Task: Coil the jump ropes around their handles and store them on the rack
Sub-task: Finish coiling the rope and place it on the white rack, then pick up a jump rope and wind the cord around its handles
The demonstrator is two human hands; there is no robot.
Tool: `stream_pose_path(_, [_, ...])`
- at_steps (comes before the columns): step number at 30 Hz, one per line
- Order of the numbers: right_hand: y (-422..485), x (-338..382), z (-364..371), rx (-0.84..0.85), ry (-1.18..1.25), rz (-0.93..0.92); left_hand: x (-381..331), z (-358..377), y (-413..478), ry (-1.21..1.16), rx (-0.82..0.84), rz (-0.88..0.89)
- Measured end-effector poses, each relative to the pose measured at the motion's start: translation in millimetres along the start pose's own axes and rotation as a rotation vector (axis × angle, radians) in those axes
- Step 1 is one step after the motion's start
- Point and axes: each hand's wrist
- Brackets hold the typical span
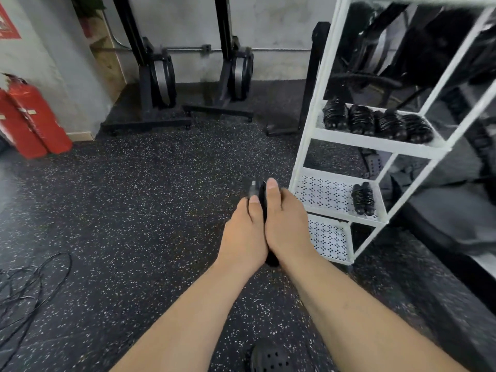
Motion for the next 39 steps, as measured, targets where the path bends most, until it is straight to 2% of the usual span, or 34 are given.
stream_pose_path(5, [7,-19,-22,-0.014,-0.029,-0.035,-12,21,9,-0.173,0.023,-0.139])
stream_pose_path(9, [23,-32,-40,0.065,0.254,0.205,-27,39,1,-0.395,0.065,-0.177])
stream_pose_path(11, [27,-36,-50,0.074,0.319,0.289,-33,49,-4,-0.514,0.125,-0.215])
stream_pose_path(17, [19,-36,-82,-0.042,0.098,0.176,-54,61,-5,-0.698,0.217,-0.303])
stream_pose_path(22, [-7,-42,-108,0.072,0.004,0.031,-70,65,11,-0.716,0.235,-0.369])
stream_pose_path(25, [-14,-54,-125,0.128,-0.158,0.030,-86,76,17,-0.702,0.243,-0.375])
stream_pose_path(31, [1,-90,-141,0.063,-0.329,0.037,-112,112,27,-0.695,0.338,-0.466])
stream_pose_path(35, [40,-124,-139,0.037,-0.345,0.147,-108,145,39,-0.665,0.187,-0.473])
stream_pose_path(39, [92,-169,-131,0.049,-0.454,0.222,-92,176,42,-0.480,0.120,-0.387])
Point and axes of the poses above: each hand's wrist, its own y-axis towards the middle knuckle, its own z-axis out of the palm, x = y × z, and after that the axes turned 4 degrees about x, right-handed
